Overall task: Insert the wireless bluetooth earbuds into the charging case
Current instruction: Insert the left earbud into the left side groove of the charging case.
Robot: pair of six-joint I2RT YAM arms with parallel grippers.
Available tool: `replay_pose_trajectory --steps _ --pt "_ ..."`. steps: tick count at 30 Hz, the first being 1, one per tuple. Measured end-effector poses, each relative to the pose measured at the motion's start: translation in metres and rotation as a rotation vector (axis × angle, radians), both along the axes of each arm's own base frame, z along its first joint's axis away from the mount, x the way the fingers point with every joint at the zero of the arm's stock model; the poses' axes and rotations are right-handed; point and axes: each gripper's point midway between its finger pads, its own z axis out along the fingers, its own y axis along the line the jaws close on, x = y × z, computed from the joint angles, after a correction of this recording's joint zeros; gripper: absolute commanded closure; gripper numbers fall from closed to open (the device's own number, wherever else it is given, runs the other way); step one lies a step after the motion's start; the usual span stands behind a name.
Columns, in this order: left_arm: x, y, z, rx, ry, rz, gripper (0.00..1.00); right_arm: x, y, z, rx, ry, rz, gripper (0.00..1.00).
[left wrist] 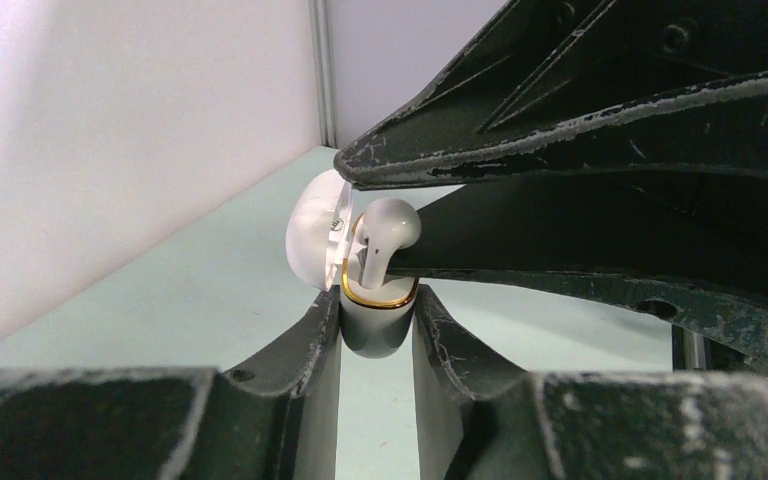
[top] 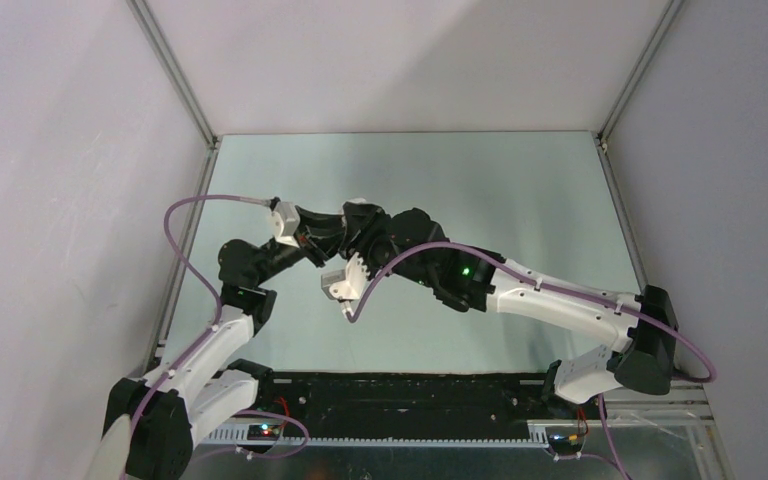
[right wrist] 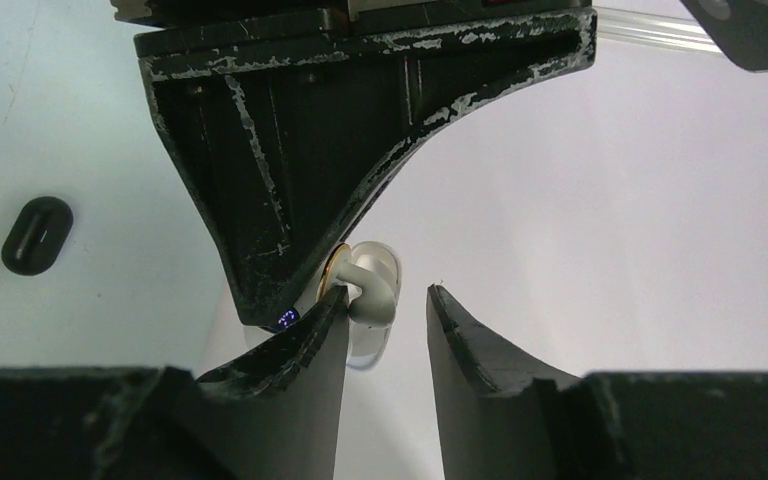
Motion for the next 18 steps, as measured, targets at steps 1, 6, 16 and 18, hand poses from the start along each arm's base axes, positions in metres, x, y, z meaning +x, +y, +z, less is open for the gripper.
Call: replay_pose_trajectory --steps 1,6,16,18 --pt "-0.001 0.000 -0.001 0.003 -0.001 -0.004 1.00 0.000 0.000 -0.001 -0.003 0.002 0.002 0.60" --pt "-0.004 -0.003 -0.006 0.016 0.009 -0.022 1.00 -0.002 -0.002 -0.007 -0.041 0.015 0.013 0.60" --pt "-0.011 -0.007 -0.009 0.044 -0.026 -0.052 1.00 -0.010 -0.006 -0.010 -0.123 0.073 0.037 0.60" --pt "-0.012 -0.006 -0.008 0.049 -0.040 -0.054 1.00 -0.010 -0.005 -0.009 -0.132 0.088 0.039 0.60"
